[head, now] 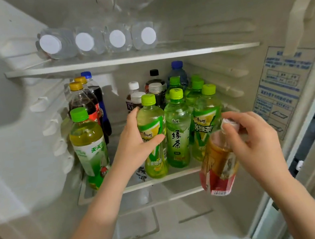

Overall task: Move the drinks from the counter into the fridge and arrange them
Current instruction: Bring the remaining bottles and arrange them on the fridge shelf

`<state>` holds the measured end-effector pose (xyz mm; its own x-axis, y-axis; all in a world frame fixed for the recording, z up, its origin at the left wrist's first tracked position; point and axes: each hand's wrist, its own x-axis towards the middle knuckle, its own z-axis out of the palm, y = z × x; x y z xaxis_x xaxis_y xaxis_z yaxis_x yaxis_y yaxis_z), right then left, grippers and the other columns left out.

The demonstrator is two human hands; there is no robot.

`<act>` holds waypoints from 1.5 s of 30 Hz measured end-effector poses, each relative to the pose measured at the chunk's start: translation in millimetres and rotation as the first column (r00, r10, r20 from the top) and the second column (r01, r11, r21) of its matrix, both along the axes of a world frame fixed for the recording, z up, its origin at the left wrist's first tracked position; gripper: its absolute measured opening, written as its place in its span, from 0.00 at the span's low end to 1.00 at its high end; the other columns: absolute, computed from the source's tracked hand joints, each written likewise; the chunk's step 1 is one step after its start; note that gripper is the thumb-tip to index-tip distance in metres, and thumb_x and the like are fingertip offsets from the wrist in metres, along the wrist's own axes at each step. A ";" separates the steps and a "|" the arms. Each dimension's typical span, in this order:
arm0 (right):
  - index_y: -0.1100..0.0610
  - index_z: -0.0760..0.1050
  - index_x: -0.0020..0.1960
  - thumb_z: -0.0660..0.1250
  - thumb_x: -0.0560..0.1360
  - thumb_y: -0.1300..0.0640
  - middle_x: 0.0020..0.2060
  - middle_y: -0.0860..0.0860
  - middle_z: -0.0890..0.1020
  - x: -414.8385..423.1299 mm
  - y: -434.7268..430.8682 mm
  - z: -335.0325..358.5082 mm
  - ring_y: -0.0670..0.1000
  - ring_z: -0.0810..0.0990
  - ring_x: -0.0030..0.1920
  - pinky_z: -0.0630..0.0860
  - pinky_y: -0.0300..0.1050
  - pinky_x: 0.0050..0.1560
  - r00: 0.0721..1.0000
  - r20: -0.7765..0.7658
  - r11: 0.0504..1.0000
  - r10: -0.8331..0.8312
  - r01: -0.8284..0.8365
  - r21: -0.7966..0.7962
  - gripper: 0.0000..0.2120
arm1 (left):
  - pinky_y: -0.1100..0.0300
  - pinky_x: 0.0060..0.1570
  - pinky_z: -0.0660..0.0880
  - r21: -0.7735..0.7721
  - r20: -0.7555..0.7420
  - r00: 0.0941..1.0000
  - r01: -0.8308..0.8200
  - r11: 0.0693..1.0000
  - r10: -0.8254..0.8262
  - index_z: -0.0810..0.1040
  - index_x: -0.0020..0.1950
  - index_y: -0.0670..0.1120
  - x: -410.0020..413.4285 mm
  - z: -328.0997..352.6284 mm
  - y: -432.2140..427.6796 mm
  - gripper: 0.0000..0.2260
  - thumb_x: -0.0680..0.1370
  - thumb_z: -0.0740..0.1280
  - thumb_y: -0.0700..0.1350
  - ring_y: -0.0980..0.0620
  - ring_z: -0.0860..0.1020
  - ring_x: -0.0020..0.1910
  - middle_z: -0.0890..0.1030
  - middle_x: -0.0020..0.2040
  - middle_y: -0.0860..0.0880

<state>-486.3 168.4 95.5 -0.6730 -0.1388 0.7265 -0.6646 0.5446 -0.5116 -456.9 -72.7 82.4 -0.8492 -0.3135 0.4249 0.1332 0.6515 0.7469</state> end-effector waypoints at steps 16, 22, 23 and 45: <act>0.62 0.77 0.62 0.62 0.77 0.63 0.52 0.61 0.79 -57.1 -13.0 3.9 0.63 0.75 0.51 0.68 0.49 0.51 0.956 -0.152 0.968 -0.250 0.246 -0.042 0.14 | 0.61 0.55 0.65 -0.302 -0.029 0.935 -0.344 0.889 0.353 0.60 0.69 0.42 10.3 24.7 -19.5 0.38 0.67 0.77 0.48 0.46 0.69 0.64 0.67 0.66 0.43; 0.64 0.72 0.66 0.60 0.78 0.64 0.53 0.61 0.79 -67.8 -19.6 -15.9 0.61 0.74 0.55 0.62 0.42 0.59 0.965 -0.157 0.972 -0.211 0.189 -0.142 0.16 | 0.59 0.64 0.60 -0.334 0.132 0.961 -0.189 0.924 0.244 0.45 0.77 0.57 10.7 62.6 -25.3 0.48 0.69 0.76 0.44 0.48 0.62 0.73 0.57 0.77 0.46; 0.64 0.71 0.65 0.60 0.78 0.64 0.52 0.61 0.79 -68.5 -20.7 -17.8 0.60 0.74 0.54 0.62 0.42 0.60 0.963 -0.179 0.973 -0.201 0.175 -0.154 0.16 | 0.58 0.64 0.62 -0.413 0.182 0.952 -0.152 0.898 0.245 0.51 0.77 0.55 8.9 71.7 -30.7 0.46 0.67 0.77 0.43 0.48 0.64 0.72 0.61 0.75 0.46; 0.63 0.73 0.49 0.60 0.76 0.63 0.41 0.59 0.77 -100.5 -31.2 -24.8 0.53 0.69 0.44 0.62 0.45 0.48 0.964 -0.214 0.959 -0.160 0.100 -0.266 0.05 | 0.60 0.34 0.69 -0.698 0.565 0.688 0.104 0.708 0.456 0.73 0.64 0.46 -72.0 134.5 -71.2 0.34 0.61 0.81 0.48 0.49 0.73 0.47 0.74 0.51 0.48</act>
